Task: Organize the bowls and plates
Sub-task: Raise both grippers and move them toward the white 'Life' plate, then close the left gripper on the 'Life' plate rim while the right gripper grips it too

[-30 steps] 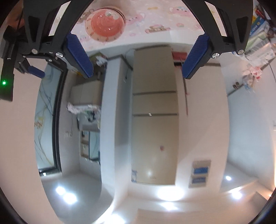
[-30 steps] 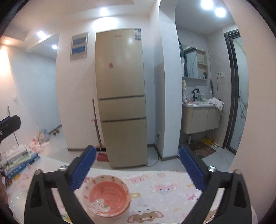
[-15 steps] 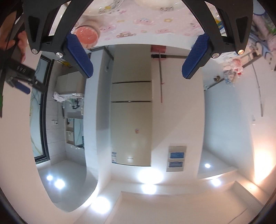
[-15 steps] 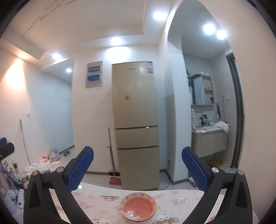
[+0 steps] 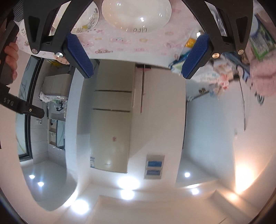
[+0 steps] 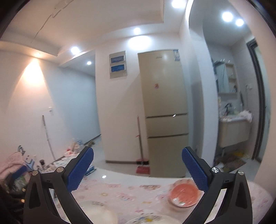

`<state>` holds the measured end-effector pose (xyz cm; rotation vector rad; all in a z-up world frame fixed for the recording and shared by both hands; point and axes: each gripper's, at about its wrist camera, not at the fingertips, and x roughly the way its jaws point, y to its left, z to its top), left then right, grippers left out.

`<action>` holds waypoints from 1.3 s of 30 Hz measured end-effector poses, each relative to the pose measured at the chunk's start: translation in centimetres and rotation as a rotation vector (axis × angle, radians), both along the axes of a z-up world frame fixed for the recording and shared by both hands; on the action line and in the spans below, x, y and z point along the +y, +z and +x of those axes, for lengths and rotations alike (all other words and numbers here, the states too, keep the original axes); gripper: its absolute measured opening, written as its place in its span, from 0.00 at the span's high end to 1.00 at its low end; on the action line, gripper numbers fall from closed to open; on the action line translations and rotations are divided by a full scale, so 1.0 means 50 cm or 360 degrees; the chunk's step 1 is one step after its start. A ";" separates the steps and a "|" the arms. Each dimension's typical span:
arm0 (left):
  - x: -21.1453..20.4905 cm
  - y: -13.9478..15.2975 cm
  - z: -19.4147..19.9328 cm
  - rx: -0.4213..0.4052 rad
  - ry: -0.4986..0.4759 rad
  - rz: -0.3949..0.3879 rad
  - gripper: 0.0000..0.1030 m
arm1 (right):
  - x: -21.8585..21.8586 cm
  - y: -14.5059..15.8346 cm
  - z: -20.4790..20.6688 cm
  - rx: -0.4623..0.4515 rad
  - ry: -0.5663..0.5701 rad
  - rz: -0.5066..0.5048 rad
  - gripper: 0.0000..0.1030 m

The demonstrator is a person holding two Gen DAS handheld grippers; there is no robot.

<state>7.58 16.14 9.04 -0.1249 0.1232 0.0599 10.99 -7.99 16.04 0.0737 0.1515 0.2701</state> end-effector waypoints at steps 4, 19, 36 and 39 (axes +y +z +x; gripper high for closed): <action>0.059 -0.072 0.031 0.0151 -0.0003 -0.0247 0.01 | 0.042 -0.052 0.061 0.0225 0.0118 0.0037 0.00; 0.133 -0.282 0.108 0.0715 0.0078 -0.0581 0.23 | 0.152 -0.337 0.242 0.0842 0.0364 -0.0153 0.04; 0.175 -0.361 0.144 0.0984 0.0072 -0.0837 0.67 | 0.180 -0.518 0.304 0.1378 0.0573 -0.0013 0.59; 0.179 -0.378 0.151 0.1048 0.0061 -0.0887 0.74 | 0.185 -0.521 0.302 0.1386 0.0585 -0.0035 0.64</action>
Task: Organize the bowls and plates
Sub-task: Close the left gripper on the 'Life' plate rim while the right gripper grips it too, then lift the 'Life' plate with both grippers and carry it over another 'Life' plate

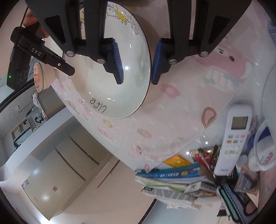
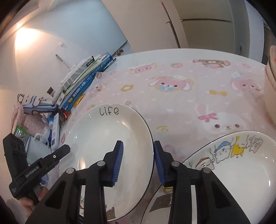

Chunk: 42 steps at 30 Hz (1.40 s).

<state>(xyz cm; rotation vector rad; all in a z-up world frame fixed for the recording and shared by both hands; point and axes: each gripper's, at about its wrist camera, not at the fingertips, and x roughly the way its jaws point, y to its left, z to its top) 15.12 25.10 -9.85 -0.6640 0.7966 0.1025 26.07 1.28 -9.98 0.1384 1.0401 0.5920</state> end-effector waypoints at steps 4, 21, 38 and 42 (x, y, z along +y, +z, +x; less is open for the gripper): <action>0.006 -0.009 -0.002 0.0031 0.0025 -0.0031 0.87 | 0.003 -0.001 0.000 -0.0017 0.0006 -0.0029 0.70; 0.005 -0.017 0.002 0.0080 0.0033 -0.0033 0.92 | 0.023 -0.007 0.001 -0.0086 0.0026 -0.0241 0.85; -0.016 0.056 -0.027 0.0021 0.0012 0.0004 0.92 | -0.020 0.056 -0.012 0.0051 -0.0060 -0.0059 0.85; -0.037 0.100 -0.031 -0.0002 -0.0018 0.0027 0.92 | -0.044 0.108 -0.026 0.0024 -0.0081 -0.0020 0.85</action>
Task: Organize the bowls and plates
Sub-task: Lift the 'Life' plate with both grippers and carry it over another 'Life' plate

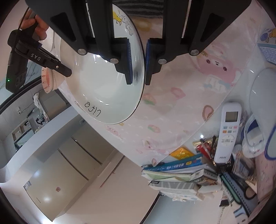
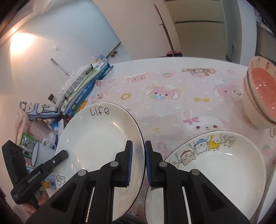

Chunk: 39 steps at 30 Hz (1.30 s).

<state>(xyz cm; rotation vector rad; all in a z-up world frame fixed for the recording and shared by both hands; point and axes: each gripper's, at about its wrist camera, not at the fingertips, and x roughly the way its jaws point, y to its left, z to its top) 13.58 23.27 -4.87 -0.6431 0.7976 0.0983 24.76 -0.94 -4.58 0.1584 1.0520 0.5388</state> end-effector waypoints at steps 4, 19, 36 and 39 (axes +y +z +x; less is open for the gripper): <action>-0.031 0.050 0.000 -0.0037 -0.0038 0.0027 0.92 | -0.036 0.055 -0.015 -0.0054 -0.0028 0.0028 0.85; -0.244 0.167 0.039 -0.0142 -0.0344 0.0090 0.91 | -0.289 0.205 -0.096 -0.0225 -0.0326 0.0081 0.85; -0.353 0.060 0.095 0.0022 -0.0466 0.0119 0.89 | -0.388 0.071 -0.098 -0.0062 -0.0501 0.0063 0.85; -0.351 0.030 0.102 0.0063 -0.0468 0.0123 0.89 | -0.386 0.032 -0.090 -0.0009 -0.0524 0.0061 0.85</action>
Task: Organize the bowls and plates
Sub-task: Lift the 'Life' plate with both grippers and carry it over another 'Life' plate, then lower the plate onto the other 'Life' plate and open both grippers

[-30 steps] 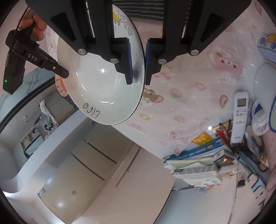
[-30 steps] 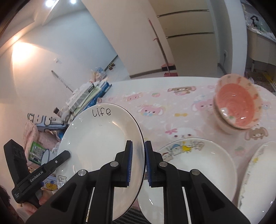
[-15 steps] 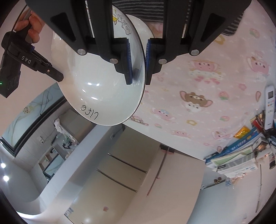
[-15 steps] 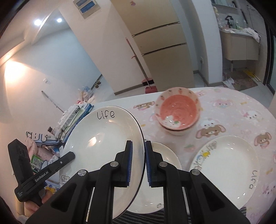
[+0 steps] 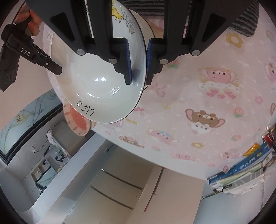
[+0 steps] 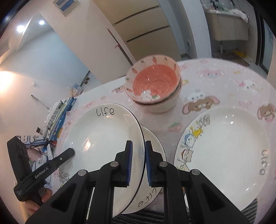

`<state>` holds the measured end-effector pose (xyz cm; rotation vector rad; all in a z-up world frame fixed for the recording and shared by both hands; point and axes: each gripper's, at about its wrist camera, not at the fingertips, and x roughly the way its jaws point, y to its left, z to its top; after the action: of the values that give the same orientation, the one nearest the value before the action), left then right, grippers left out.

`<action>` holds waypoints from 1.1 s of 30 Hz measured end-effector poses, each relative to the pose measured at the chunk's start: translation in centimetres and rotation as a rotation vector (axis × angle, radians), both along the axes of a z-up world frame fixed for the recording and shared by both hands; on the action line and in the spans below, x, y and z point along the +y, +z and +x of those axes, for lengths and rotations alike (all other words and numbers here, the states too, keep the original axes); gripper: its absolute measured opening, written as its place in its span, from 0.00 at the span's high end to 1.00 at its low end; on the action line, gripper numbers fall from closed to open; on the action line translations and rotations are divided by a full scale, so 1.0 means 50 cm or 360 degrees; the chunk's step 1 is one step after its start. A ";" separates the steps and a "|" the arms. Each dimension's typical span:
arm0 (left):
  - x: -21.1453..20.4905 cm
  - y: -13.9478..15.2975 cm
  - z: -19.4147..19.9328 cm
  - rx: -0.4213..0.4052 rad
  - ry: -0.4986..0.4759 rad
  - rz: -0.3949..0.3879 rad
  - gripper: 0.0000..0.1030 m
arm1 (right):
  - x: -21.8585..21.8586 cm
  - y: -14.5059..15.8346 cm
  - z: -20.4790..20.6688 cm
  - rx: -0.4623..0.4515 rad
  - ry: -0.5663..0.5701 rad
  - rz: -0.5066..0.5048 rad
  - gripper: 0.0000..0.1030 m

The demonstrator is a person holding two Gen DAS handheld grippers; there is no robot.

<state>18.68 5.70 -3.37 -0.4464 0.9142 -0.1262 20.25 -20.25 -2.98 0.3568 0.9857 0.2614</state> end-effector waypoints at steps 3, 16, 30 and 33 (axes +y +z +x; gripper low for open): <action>-0.002 -0.019 0.002 0.0021 -0.0008 0.0028 0.89 | 0.002 -0.038 0.007 0.0067 0.0006 -0.0005 0.85; -0.019 -0.059 0.004 0.0053 -0.0065 0.0139 0.87 | 0.013 -0.064 -0.009 0.0035 0.0005 -0.0138 0.85; -0.029 -0.078 0.003 0.0078 -0.0068 0.0237 0.85 | 0.031 -0.097 -0.013 0.0106 0.0046 -0.0248 0.85; -0.032 -0.077 0.002 0.0067 -0.0063 0.0267 0.85 | 0.036 -0.097 -0.014 0.0096 0.0051 -0.0275 0.85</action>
<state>18.79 4.10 -7.24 -0.2765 0.9670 -0.0759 19.53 -18.46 -7.81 0.1921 1.0661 0.1936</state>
